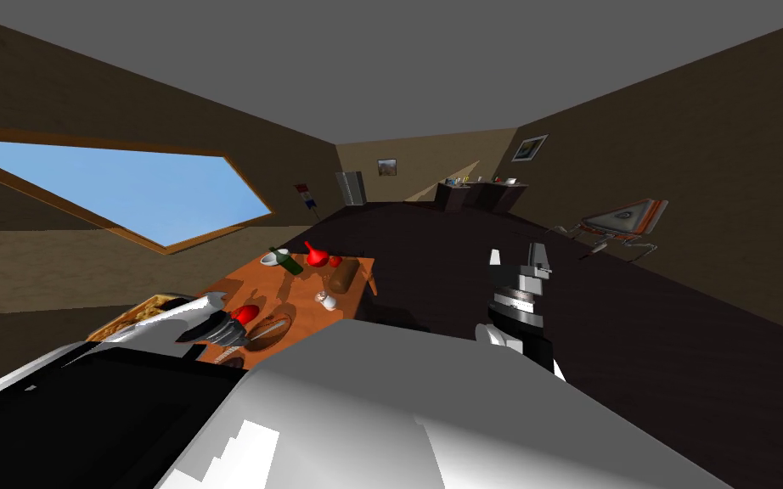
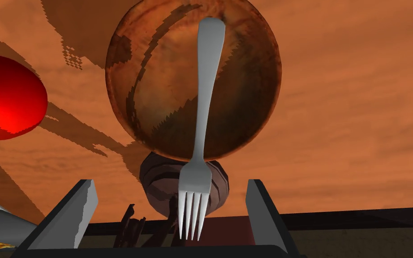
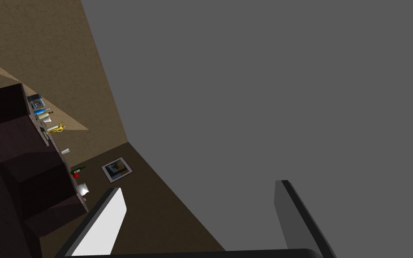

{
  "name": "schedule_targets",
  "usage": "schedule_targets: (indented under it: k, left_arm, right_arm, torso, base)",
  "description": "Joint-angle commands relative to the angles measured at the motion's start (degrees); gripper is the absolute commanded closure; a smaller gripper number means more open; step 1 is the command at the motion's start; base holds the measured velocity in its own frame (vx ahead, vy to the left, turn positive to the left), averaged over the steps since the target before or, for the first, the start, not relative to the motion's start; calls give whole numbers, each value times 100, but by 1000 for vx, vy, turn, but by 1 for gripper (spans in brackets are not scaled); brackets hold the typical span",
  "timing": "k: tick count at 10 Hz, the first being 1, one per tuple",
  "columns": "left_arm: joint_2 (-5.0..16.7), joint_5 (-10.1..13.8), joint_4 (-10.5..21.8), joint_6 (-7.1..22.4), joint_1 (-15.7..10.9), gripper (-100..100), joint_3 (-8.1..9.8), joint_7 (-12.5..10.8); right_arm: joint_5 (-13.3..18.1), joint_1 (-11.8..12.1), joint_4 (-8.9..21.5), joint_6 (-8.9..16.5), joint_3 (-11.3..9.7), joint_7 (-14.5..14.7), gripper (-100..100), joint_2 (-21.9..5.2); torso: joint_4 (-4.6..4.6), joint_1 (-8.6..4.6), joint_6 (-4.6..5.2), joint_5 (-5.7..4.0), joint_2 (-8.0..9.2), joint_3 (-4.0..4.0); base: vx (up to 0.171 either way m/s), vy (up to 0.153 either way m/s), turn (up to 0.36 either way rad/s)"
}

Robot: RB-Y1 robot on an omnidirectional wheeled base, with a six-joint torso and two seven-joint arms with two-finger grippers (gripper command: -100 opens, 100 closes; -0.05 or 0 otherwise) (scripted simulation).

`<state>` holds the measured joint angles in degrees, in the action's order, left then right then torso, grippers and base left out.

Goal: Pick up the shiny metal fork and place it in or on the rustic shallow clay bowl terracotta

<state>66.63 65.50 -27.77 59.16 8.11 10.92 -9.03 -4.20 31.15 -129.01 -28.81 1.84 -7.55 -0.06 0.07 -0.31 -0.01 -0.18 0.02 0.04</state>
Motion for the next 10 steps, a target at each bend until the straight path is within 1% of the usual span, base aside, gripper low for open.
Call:
schedule_targets:
  k: [1,2,4,5,10]
  left_arm:
    - [25,10,160,-10,-114,-100,-18,148]
    - [206,139,95,161,-61,-100,-29,150]
    - [183,112,143,125,-103,-100,-43,194]
    - [188,119,97,147,-75,0,-36,153]
    - [187,118,102,145,-78,0,-37,157]
  right_arm:
    - [0,0,0,0,0,0,0,0]
    - [0,0,0,0,0,0,0,0]
    - [0,0,0,0,0,0,0,0]
    - [0,0,0,0,0,0,0,0]
    - [0,0,0,0,0,0,0,0]
  torso:
    - [0,0,0,0,0,0]
    - [0,2,-1,1,-1,0]
    - [0,-3,-2,-1,1,1]
    - [0,1,-1,1,0,0]
    - [0,5,-1,2,-1,-1]
  base:
    - [0,0,0]
    - [-6,-16,-6]
    - [-5,-13,-4]
    - [0,0,0]
    - [0,0,0]
